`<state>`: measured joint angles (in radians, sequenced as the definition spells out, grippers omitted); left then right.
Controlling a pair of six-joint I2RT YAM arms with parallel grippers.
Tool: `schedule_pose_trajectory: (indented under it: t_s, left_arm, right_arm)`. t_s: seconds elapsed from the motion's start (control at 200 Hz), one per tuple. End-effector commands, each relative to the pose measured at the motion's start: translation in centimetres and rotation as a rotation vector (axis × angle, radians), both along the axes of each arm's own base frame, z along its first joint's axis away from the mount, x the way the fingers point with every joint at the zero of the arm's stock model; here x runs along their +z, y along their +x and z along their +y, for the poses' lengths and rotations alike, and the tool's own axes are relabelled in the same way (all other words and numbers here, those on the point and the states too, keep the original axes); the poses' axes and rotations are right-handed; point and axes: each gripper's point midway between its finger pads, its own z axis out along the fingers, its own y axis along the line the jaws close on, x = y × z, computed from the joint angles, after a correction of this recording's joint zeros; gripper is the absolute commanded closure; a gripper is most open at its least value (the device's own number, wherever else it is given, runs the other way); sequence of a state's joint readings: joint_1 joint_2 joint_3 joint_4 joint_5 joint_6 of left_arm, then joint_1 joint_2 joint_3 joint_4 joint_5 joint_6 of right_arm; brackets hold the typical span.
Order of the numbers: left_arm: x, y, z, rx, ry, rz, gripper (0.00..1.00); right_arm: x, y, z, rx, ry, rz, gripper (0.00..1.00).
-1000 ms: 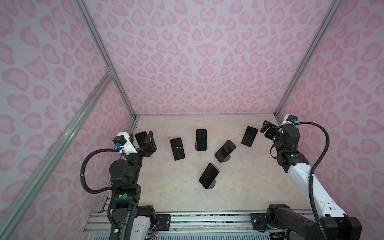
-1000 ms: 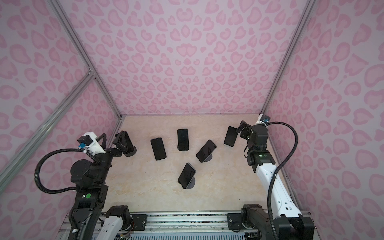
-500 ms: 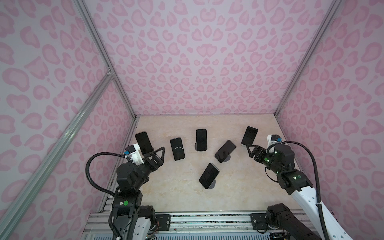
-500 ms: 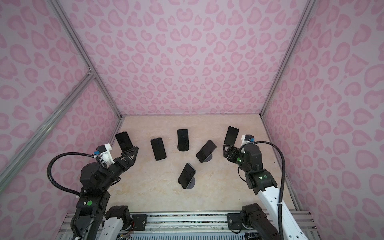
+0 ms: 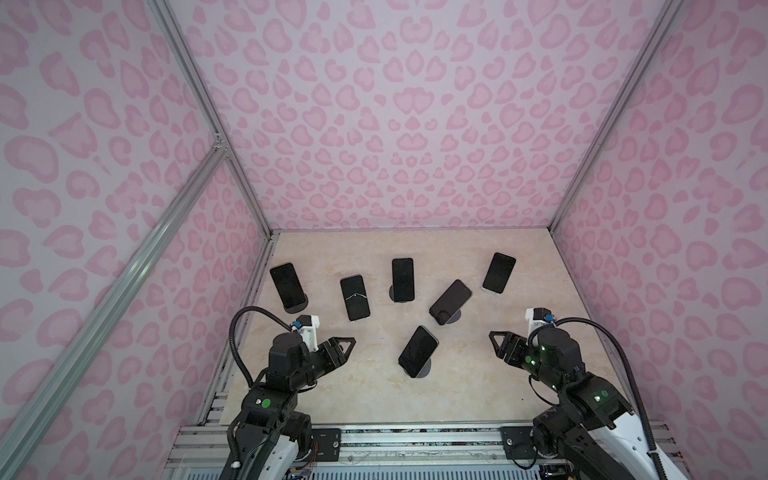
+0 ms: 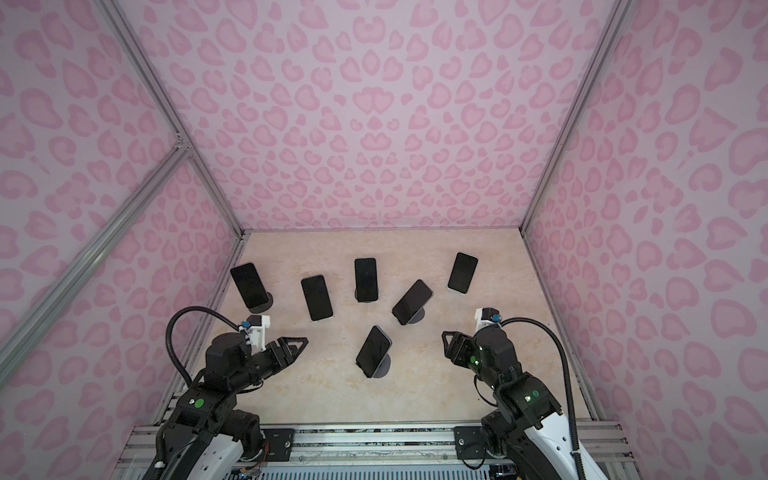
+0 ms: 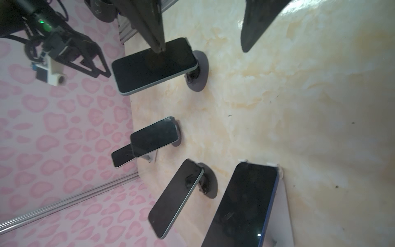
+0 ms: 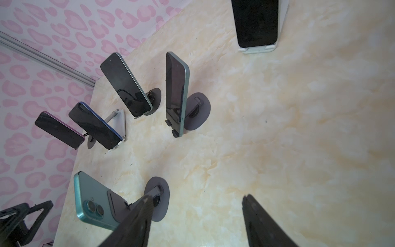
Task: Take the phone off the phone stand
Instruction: 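Raise both arms and move grippers toward the teal phone nearest the robot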
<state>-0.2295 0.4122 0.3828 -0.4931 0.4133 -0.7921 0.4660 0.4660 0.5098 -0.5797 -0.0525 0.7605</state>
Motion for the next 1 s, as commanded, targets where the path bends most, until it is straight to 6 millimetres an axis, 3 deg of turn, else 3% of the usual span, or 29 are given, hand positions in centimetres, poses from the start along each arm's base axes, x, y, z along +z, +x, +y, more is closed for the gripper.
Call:
schedule_pose_trajectory:
  t_s: [0.0, 0.14, 0.325, 0.57, 0.675, 0.785, 0.93, 1.0]
  left_arm:
    - [-2.9, -1.3, 0.3, 0.017, 0.042, 0.099, 0.42]
    - [-4.4, -2.0, -0.2, -0.014, 0.046, 0.146, 0.43]
    - [-3.8, -1.5, -0.7, -0.025, 0.043, 0.138, 0.43]
    - [-2.7, 0.1, -1.8, -0.024, 0.080, 0.119, 0.42]
    - [-2.2, 1.1, -2.1, -0.023, 0.103, 0.102, 0.39]
    - [-2.7, 1.8, -2.9, -0.045, 0.105, 0.131, 0.38]
    - [-2.6, 2.5, -4.4, -0.078, 0.100, 0.136, 0.37]
    - [-1.9, 3.2, -4.6, -0.075, 0.100, 0.117, 0.36]
  right_arm:
    - [-0.2, -0.4, -0.6, -0.033, -0.017, 0.021, 0.33]
    - [-0.3, -0.6, 0.6, -0.013, 0.027, 0.027, 0.34]
    - [-1.3, -0.8, 4.1, 0.039, 0.216, 0.013, 0.32]
    - [-0.3, -2.9, 8.2, 0.156, 0.135, -0.045, 0.30]
    - [0.3, -3.9, 8.7, 0.119, 0.098, -0.065, 0.22]
    - [1.2, -4.7, 9.5, 0.078, 0.113, -0.118, 0.21]
    - [1.0, -5.9, 12.6, 0.109, 0.098, -0.148, 0.18]
    - [1.2, -6.4, 14.1, 0.128, 0.063, -0.162, 0.09]
